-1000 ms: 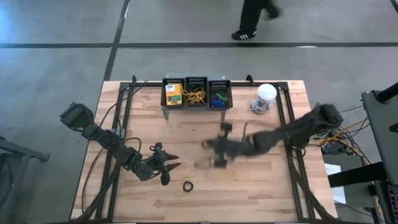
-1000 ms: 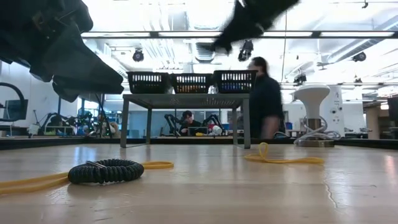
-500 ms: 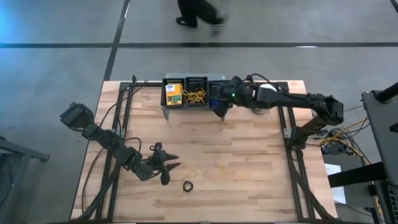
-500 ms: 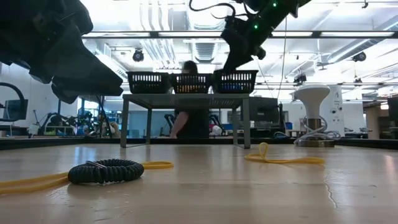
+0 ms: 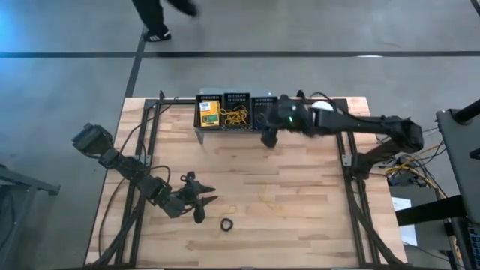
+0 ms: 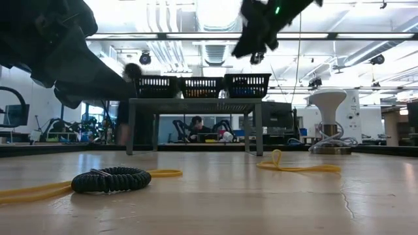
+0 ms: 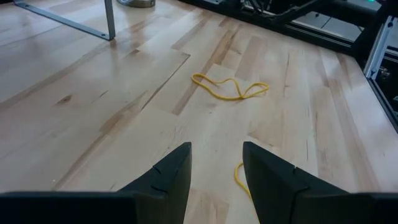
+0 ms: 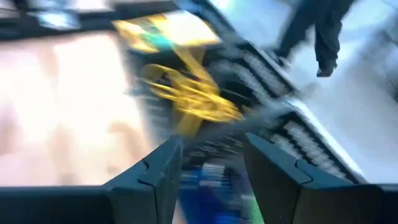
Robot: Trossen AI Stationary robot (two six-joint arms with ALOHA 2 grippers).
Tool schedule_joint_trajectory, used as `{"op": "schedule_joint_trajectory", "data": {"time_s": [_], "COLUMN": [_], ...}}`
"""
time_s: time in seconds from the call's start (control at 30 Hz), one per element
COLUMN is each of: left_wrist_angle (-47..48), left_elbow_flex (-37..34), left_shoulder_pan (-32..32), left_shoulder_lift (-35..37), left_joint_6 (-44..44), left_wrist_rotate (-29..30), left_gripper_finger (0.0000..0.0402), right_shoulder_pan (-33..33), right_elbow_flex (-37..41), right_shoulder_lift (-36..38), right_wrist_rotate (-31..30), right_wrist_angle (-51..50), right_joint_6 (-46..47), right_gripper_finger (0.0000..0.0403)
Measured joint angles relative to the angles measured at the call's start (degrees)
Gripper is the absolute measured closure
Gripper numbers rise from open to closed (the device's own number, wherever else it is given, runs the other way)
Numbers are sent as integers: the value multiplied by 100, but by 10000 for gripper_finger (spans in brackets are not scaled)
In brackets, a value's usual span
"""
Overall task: Pick & Place Office Desk Supplies
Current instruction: Put the yellow rubber band into the middle black basket
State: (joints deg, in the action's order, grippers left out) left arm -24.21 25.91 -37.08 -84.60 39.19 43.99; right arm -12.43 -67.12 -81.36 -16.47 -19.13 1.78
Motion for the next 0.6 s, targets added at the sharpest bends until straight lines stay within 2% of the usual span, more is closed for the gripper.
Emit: {"op": "schedule_joint_trajectory", "data": {"time_s": [0.13, 0.3, 0.47, 0.6], "left_wrist_angle": [2, 2, -78, -90], "left_elbow_flex": [0, 0, 17, 91], "left_shoulder_pan": [0, 0, 0, 4], "left_shoulder_lift": [0, 0, 0, 0], "left_joint_6": [-18, -31, -16, -98], "left_wrist_rotate": [-2, -66, -108, -110], "left_gripper_finger": [253, 253, 254, 254], "right_shoulder_pan": [1006, 2418, 3494, 4006], "right_elbow_flex": [444, 1385, 2341, 2878], "right_shoulder_lift": [348, 511, 109, -587], "right_wrist_rotate": [0, -2, -7, -14], "right_wrist_angle": [490, 1799, 3436, 4856], "right_joint_6": [-151, -89, 55, 218], "right_gripper_finger": [241, 255, 262, 266]}}
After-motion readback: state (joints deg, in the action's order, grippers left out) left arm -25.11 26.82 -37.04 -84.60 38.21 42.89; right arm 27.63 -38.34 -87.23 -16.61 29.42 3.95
